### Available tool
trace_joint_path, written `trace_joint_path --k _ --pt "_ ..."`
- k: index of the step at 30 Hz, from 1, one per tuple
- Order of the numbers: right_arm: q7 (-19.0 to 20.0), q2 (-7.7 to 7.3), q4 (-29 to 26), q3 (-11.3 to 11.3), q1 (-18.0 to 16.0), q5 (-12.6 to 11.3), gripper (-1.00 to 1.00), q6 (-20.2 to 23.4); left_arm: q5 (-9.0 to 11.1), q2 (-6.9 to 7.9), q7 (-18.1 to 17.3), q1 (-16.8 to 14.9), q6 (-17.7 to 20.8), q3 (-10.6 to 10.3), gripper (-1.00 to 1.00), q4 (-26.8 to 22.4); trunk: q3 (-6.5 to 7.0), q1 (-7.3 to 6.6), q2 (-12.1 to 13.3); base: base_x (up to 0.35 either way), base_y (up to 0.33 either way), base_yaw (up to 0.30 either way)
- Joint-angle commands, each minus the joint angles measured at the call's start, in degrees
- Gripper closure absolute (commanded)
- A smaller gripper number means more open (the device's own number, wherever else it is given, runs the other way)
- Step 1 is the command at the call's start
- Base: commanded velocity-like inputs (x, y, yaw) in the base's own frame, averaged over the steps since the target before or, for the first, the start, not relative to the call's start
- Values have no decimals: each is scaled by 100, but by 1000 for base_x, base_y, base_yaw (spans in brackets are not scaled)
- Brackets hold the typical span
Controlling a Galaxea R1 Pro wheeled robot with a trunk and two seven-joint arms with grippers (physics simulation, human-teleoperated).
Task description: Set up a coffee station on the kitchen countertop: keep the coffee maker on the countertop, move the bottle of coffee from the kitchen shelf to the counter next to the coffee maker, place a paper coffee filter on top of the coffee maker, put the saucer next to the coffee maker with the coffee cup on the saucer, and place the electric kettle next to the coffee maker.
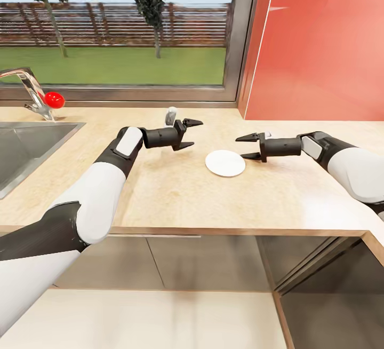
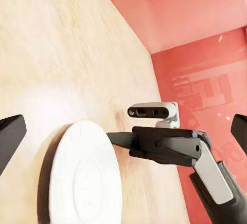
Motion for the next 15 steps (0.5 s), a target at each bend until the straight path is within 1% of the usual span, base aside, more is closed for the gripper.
trace_joint_path --k 1,4,15 --pt "4 0 15 49 -6 103 -100 -15 -48 -8 -27 -6 34 46 -100 60 -6 0 -2 0 0 0" --pt "-12 7 15 47 -6 95 -100 -19 -47 -8 -27 -7 34 35 -100 231 -6 0 -2 0 0 0" --pt "-16 1 15 39 -1 93 -100 -22 -47 -8 -27 -7 39 38 -100 309 -6 0 -2 0 0 0"
